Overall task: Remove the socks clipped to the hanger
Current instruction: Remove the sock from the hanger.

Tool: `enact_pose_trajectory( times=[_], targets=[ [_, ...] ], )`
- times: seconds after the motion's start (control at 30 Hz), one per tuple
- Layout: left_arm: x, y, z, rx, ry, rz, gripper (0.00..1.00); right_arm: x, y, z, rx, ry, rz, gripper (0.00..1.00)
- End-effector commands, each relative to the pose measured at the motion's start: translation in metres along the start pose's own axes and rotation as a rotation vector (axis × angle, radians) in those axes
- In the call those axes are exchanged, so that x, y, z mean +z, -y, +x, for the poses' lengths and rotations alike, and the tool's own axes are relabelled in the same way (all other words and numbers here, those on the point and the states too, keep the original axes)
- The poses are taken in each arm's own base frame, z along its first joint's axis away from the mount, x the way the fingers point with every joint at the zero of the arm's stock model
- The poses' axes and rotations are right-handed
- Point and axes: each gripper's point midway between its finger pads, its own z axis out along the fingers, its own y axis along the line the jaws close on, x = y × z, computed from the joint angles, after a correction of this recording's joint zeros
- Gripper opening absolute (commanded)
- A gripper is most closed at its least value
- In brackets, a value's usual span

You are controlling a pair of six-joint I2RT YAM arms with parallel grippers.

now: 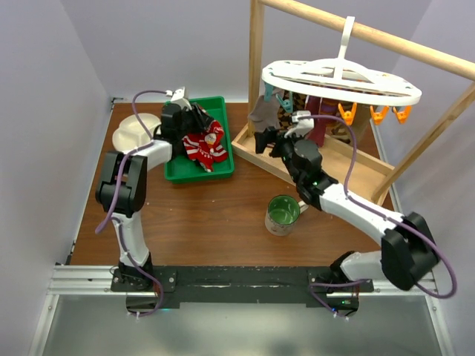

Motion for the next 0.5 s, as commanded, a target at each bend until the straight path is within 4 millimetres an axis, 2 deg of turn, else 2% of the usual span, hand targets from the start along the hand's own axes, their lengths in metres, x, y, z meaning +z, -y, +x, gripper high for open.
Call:
enact_pose_trajectory(
  times=[0.0,0.17,0.47],
  targets=[
    [-0.017,0.041,-0.048,0.037,0.111,0.110,0.42,0.036,-0.001,-0.062,0.038,0.200,0.023,0.99],
    [-0.025,0.053,-0.062,0.065,0.132,0.132,0.43,0.064,0.002,-0.065,0.016,0.210,0.050,0.99],
    [-0.035,0.067,-0.074,0.069,0.151,0.169,0.43,0.081,0.007,-0.059,-0.013,0.213,0.044,0.98]
  ],
)
